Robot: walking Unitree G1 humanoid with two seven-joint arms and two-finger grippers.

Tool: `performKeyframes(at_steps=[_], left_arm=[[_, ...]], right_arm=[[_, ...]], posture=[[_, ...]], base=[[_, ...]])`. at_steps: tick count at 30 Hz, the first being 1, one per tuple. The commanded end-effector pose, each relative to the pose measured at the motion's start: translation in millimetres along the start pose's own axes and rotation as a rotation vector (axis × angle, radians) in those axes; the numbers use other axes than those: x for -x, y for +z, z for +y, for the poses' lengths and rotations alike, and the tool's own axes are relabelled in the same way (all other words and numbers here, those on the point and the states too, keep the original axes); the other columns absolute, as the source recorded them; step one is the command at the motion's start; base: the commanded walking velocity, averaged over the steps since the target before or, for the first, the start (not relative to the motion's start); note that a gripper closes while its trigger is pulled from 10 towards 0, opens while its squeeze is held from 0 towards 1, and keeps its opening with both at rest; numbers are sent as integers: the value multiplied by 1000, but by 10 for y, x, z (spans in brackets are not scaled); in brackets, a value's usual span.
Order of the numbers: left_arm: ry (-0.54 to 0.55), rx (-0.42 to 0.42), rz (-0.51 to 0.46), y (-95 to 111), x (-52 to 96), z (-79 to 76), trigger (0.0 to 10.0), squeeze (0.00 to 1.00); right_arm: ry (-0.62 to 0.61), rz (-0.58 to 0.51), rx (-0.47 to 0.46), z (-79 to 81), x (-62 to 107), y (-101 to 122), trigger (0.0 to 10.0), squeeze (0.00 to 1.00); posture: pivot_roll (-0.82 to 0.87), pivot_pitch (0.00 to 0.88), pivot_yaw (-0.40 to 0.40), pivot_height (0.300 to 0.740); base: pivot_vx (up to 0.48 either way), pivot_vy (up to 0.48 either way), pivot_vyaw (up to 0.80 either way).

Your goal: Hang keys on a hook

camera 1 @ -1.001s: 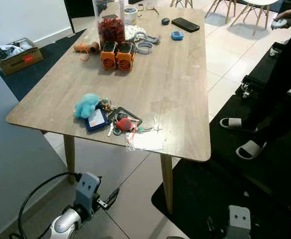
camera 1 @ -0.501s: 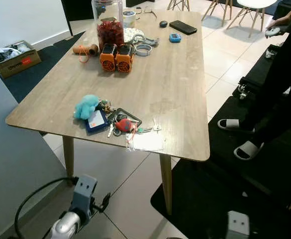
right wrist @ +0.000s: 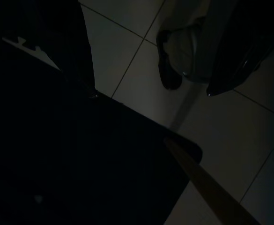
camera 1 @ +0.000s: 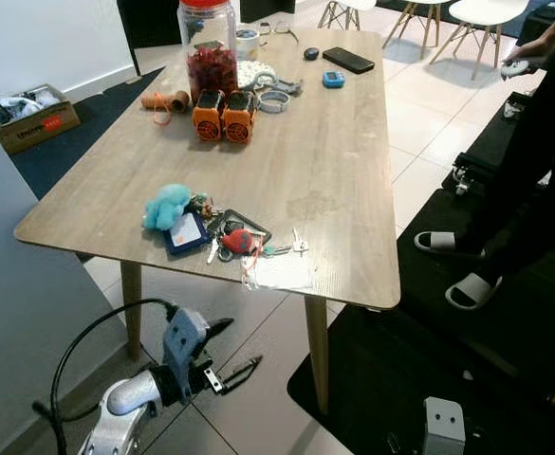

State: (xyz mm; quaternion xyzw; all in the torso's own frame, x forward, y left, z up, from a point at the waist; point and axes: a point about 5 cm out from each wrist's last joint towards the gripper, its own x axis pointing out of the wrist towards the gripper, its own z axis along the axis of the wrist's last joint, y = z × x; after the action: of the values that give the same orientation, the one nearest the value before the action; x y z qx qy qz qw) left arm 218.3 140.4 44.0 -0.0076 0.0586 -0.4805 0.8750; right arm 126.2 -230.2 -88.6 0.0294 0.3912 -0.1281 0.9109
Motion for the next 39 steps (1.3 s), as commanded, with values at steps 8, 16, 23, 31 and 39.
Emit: performKeyframes(at_steps=[8, 16, 23, 31, 39], left_arm=[[72, -58, -177, 462, -392, 26, 10000, 0], [222, -167, -105, 642, -751, 145, 10000, 0], [294, -238, -54, 724, -938, 187, 10000, 0], [351, -332, 21, 714, -1040, 233, 10000, 0], [361, -367, 137, 579, -983, 288, 10000, 0]], right_arm=[[1, 18, 10, -2, 6, -29, 10000, 0], [5, 4, 4, 13, -9, 7, 10000, 0], [5, -1, 3, 13, -15, 23, 10000, 0], [7, -3, 3, 21, -15, 24, 10000, 0], [7, -1, 1, 27, -14, 18, 10000, 0]], posture=[[21, 47, 2, 740], [18, 58, 8, 740], [19, 75, 9, 740], [15, 83, 17, 740], [22, 85, 13, 740]], base=[[0, 0, 0], [0, 0, 0], [0, 0, 0], [0, 0, 0], [0, 0, 0]])
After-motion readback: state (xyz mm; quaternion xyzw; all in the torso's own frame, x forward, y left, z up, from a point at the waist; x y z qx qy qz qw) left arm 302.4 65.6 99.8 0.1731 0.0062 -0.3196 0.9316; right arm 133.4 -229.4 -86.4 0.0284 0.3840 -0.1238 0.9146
